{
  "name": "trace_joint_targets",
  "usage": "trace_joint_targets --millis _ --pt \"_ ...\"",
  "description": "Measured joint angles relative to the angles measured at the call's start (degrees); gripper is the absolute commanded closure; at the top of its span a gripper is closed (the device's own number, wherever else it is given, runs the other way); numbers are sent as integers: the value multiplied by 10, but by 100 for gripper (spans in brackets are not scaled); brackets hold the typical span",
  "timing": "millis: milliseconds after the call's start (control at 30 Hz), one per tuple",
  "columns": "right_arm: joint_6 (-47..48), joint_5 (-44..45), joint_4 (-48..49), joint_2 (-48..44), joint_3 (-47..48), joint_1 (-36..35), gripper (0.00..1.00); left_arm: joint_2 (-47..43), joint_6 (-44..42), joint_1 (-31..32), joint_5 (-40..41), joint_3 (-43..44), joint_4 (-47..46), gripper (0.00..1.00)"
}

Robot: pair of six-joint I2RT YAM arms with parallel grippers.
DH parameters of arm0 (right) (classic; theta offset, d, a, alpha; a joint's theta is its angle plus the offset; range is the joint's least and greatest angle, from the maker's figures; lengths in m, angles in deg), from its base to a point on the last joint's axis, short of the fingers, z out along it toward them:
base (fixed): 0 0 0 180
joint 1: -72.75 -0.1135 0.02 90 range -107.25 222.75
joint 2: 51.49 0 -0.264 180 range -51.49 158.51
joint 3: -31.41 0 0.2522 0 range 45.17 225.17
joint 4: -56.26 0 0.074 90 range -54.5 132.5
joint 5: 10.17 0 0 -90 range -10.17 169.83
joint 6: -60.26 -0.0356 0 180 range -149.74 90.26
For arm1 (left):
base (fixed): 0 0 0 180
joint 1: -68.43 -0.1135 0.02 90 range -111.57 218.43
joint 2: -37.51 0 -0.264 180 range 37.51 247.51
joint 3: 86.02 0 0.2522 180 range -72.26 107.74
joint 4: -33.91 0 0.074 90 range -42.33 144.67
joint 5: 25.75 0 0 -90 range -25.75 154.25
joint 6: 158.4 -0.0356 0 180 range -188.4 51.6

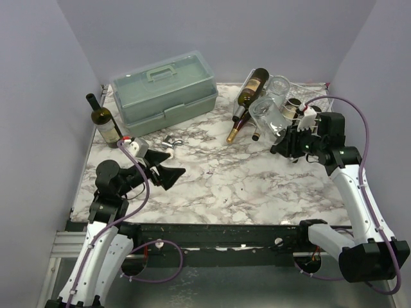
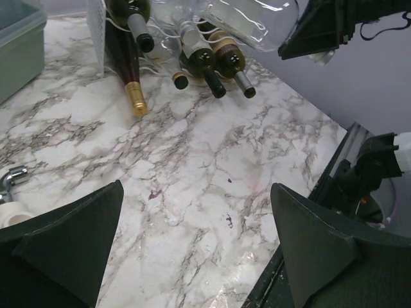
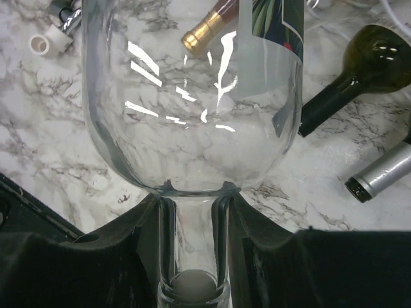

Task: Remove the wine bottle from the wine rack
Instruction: Place the wine bottle at the center of the board.

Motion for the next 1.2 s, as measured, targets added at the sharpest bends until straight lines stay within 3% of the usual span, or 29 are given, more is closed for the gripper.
trace_joint_targets --millis 367,667,1000,1200 --pt "113 -127 -70 0 7 0 100 -12 -58 121 2 -15 -10 1" --pt "213 -171 -122 38 10 -11 100 -10 -184 285 50 -28 -21 1" --pt "337 -170 -201 82 21 -35 100 88 -391 491 233 9 -4 1" --pt "406 -157 -259 117 57 -47 100 183 -498 566 342 27 -3 1"
